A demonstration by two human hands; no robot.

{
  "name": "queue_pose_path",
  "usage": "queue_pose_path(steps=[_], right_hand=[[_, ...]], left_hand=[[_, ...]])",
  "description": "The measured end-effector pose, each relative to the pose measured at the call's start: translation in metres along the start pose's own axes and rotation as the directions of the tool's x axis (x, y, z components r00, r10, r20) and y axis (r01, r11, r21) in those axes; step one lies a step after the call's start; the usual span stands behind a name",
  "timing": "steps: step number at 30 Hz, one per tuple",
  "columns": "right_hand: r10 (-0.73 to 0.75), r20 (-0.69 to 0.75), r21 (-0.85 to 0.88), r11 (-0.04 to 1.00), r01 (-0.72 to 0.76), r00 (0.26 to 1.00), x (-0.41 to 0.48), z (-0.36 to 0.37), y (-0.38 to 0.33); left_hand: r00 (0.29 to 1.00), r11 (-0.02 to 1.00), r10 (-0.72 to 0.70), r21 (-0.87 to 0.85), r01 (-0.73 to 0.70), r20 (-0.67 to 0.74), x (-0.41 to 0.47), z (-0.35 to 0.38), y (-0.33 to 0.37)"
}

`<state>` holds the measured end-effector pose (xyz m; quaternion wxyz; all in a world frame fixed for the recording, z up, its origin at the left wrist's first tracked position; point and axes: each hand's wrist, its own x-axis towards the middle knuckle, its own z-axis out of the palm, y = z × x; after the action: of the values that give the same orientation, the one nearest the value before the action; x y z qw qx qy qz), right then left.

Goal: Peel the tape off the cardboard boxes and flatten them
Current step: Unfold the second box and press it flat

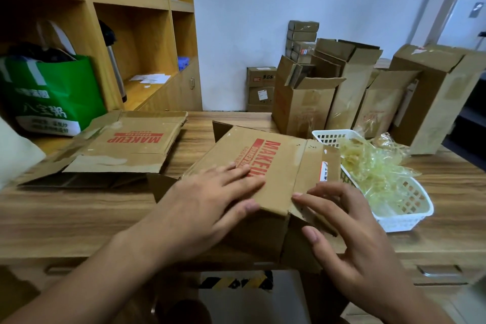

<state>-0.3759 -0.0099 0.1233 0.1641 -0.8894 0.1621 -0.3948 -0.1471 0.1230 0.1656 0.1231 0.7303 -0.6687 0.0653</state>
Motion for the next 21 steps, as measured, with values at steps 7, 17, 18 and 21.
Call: queue_pose_path(steps=[7, 17, 18, 21], right_hand=[[0.042, 0.112, -0.01, 0.999, -0.041, 0.993, 0.014, -0.008, 0.005], [-0.216, 0.12, -0.14, 0.963, 0.232, 0.969, 0.006, 0.007, 0.001], [-0.227, 0.113, -0.148, 0.959, 0.242, 0.967, 0.006, 0.009, 0.001], [-0.244, 0.068, -0.182, 0.95, 0.252, 0.968, 0.009, 0.016, -0.004]], left_hand=[[0.994, 0.991, 0.108, -0.08, -0.108, -0.004, 0.005, 0.014, -0.029], [0.965, 0.969, 0.159, -0.154, -0.193, -0.211, 0.014, 0.026, -0.056], [0.965, 0.974, 0.157, -0.127, -0.187, -0.212, 0.014, 0.025, -0.057], [0.968, 0.984, 0.11, -0.113, -0.139, -0.225, 0.012, 0.022, -0.059]])
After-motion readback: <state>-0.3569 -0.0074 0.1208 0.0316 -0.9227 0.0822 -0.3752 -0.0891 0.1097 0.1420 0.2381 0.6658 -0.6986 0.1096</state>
